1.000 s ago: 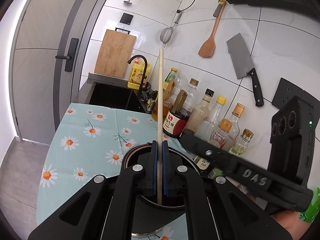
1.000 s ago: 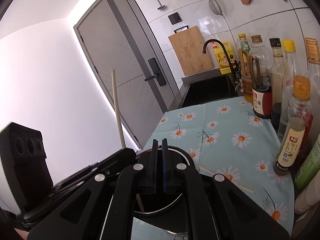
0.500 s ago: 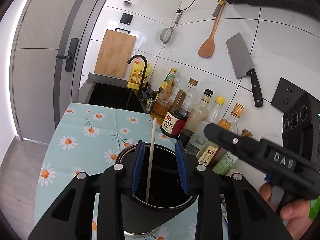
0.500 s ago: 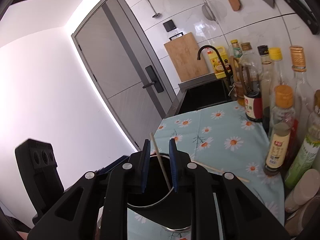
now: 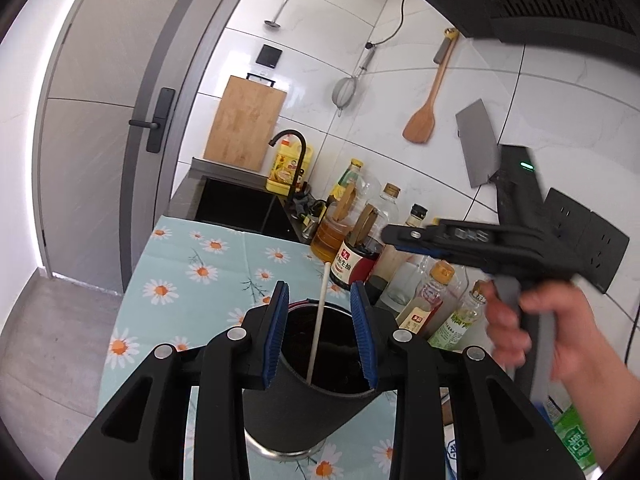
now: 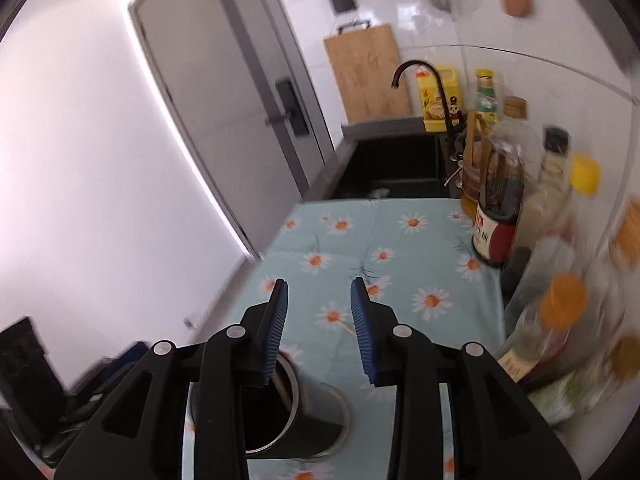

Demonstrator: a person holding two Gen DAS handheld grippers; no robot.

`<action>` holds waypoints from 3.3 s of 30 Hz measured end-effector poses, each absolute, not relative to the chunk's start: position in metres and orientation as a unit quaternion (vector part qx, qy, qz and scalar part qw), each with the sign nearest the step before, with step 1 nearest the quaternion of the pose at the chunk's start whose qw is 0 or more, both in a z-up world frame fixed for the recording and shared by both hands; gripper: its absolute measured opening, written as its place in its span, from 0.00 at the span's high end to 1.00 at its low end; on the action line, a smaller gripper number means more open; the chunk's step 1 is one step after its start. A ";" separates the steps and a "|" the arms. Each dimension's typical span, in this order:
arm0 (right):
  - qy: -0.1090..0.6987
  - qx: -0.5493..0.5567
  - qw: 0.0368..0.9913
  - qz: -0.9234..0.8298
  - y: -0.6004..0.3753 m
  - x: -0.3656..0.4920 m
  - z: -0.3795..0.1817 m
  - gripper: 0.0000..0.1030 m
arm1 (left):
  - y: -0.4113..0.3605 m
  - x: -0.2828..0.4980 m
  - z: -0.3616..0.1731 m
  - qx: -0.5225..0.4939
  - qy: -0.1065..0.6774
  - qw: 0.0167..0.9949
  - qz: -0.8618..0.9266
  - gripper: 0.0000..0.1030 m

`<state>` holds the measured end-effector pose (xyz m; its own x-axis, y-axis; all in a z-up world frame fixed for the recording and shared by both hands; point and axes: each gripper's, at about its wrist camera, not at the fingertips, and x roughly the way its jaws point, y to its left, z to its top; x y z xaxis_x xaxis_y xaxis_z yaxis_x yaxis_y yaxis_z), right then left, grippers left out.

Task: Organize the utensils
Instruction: 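Open right gripper over the black holder while left gripper drops its chopstick in, then lower right gripper to a lone chopstick on the cloth and grasp it, then lift the chopstick with right gripper and carry it over the holder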

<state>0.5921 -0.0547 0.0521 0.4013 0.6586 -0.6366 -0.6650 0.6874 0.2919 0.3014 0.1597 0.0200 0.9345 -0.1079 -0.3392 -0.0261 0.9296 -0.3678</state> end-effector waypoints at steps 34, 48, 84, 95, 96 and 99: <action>0.636 -0.398 0.582 0.314 0.075 0.670 -0.163 0.62 | 0.119 0.176 0.023 -0.209 0.200 0.957 -0.040 0.55; 0.647 -0.387 0.562 0.339 0.092 0.667 -0.172 0.90 | 0.116 0.169 0.013 -0.226 0.217 0.949 -0.034 0.55; 0.437 -0.096 0.805 0.389 -0.031 0.619 0.101 0.95 | 0.134 0.174 0.006 -0.217 0.229 0.947 -0.060 0.55; 0.353 0.035 0.819 0.451 -0.042 0.552 0.072 0.95 | 0.145 0.170 0.000 -0.220 0.244 0.940 -0.089 0.55; 0.351 0.035 0.820 0.452 -0.041 0.547 0.067 0.95 | 0.146 0.170 0.000 -0.218 0.245 0.940 -0.090 0.55; 0.332 0.041 0.829 0.447 -0.042 0.534 0.050 0.95 | 0.148 0.169 0.001 -0.212 0.248 0.940 -0.097 0.55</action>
<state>0.5340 -0.0421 0.0502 0.3794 0.7690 -0.5144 -0.7148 0.5966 0.3647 0.1686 0.1480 0.0009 0.8577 -0.2882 -0.4259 0.0780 0.8915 -0.4462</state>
